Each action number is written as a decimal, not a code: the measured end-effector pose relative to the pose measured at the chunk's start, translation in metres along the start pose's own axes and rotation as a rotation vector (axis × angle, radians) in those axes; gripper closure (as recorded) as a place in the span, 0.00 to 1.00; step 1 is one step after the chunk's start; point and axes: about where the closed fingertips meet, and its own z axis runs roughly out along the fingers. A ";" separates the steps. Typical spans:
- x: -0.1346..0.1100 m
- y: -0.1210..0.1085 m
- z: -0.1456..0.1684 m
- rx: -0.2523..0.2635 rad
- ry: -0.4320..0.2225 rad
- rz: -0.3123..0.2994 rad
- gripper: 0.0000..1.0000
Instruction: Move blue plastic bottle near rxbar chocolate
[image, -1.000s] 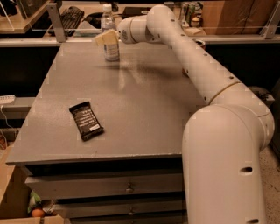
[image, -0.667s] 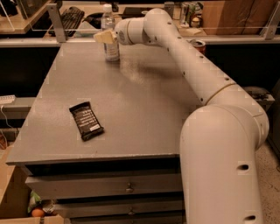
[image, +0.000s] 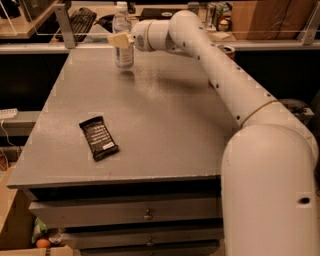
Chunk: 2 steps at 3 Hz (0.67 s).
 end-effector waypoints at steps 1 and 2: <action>-0.025 0.041 -0.040 -0.123 -0.087 -0.021 1.00; -0.055 0.110 -0.088 -0.311 -0.179 -0.015 1.00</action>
Offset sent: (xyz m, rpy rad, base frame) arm -0.2226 -0.0153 0.0963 0.2391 -0.0629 0.4978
